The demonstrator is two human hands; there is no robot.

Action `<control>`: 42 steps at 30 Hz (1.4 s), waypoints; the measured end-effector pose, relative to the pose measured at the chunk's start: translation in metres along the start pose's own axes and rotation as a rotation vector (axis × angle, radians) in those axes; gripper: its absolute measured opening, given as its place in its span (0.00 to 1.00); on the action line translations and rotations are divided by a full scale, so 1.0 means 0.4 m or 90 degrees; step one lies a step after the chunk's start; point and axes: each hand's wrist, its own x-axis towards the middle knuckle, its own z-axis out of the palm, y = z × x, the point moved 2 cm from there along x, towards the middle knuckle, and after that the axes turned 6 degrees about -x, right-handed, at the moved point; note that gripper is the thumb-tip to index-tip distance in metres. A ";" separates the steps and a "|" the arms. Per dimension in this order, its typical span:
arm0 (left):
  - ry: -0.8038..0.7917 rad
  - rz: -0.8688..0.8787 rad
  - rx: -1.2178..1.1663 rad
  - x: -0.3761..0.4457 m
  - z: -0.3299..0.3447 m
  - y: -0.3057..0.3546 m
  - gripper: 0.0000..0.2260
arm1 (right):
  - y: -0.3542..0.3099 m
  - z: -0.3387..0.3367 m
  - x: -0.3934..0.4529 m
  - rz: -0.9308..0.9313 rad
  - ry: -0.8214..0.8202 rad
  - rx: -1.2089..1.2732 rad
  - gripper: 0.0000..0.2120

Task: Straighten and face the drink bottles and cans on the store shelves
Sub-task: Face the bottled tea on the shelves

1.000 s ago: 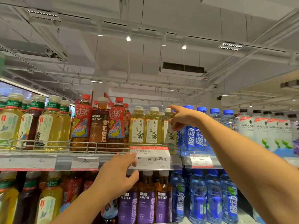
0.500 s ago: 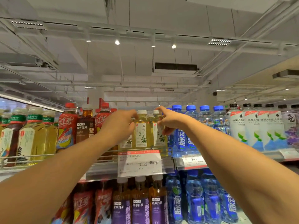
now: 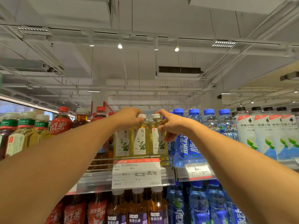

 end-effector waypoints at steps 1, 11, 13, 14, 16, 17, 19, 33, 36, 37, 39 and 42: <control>0.005 0.001 -0.004 0.001 0.001 -0.002 0.19 | 0.000 -0.001 0.001 -0.002 0.000 0.001 0.24; 0.013 -0.008 0.059 -0.006 0.003 -0.001 0.20 | -0.004 -0.021 -0.017 -0.041 -0.023 0.024 0.22; 0.013 -0.019 0.056 -0.003 0.004 0.000 0.20 | -0.001 -0.022 -0.020 -0.049 -0.024 0.042 0.22; 0.012 -0.022 0.052 -0.003 0.005 0.000 0.20 | 0.001 -0.023 -0.020 -0.051 -0.024 0.046 0.22; 0.009 -0.024 0.043 -0.003 0.007 0.000 0.20 | 0.004 -0.021 -0.020 -0.050 -0.023 0.051 0.22; 0.006 -0.024 0.036 -0.001 0.009 -0.002 0.20 | 0.003 -0.020 -0.020 -0.047 -0.020 0.049 0.22; -0.008 -0.023 0.029 0.001 0.005 -0.006 0.20 | -0.001 -0.017 -0.019 -0.034 -0.010 0.034 0.21; -0.007 -0.077 0.162 -0.019 -0.050 -0.069 0.15 | -0.013 -0.010 -0.026 0.005 -0.022 0.022 0.18; -0.002 -0.079 0.164 -0.015 -0.049 -0.072 0.15 | -0.013 -0.017 -0.032 -0.003 -0.041 0.067 0.18; -0.007 -0.082 0.157 -0.013 -0.048 -0.072 0.15 | -0.014 -0.019 -0.033 -0.006 -0.047 0.076 0.19; -0.025 -0.090 0.132 -0.013 -0.048 -0.067 0.15 | -0.013 -0.020 -0.033 -0.009 -0.055 0.084 0.20; -0.026 -0.066 0.059 -0.013 -0.041 -0.048 0.17 | -0.015 -0.018 -0.034 -0.008 -0.055 0.079 0.19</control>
